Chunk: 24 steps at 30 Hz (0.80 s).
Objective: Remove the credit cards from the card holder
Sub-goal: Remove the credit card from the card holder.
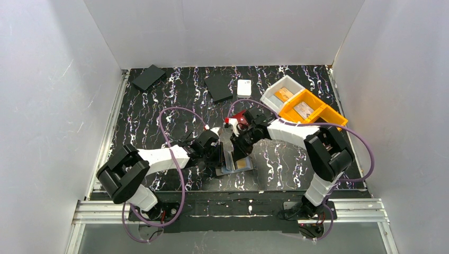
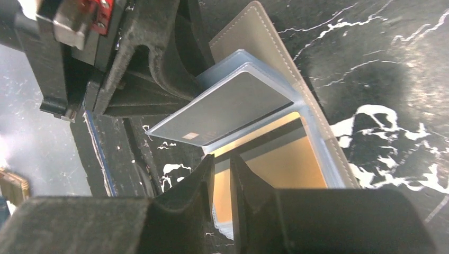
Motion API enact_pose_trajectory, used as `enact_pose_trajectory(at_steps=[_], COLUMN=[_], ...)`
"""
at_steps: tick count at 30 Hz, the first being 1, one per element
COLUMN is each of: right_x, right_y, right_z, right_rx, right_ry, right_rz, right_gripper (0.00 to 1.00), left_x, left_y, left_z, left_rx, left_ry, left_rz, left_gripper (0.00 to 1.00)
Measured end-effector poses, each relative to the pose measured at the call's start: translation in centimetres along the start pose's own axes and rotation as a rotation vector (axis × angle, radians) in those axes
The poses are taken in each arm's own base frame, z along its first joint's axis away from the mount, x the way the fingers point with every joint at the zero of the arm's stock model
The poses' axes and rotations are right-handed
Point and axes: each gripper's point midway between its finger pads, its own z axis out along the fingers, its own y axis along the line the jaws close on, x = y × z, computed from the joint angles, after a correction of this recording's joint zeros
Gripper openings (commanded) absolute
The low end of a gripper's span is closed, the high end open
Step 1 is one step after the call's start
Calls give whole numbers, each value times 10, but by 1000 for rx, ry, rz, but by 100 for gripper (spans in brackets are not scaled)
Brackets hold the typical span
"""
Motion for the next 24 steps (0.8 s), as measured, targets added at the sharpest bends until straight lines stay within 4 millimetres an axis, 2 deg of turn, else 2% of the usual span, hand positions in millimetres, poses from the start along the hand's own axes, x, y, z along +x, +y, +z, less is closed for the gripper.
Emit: enact_pose_trajectory(at_steps=[5,11,18,24], right_x=[5,6,0,-1], right_y=[7,6,-9,-13], right_z=[12,17,18,20], right_rx=[-44,-29,56,78], right_ry=[30,42,21,5], right_rz=[31,55,73,85], right_gripper=[26,26,25,25], left_x=[0,2,-5,-19], left_y=[-1,7,11,-12], left_z=[-1,-12,-47,-77], left_rx=[33,30,27,147], left_ry=[1,-7,-73,-156], left_rz=[-49,-106,-143,-124], left_gripper=[22,31,36,36])
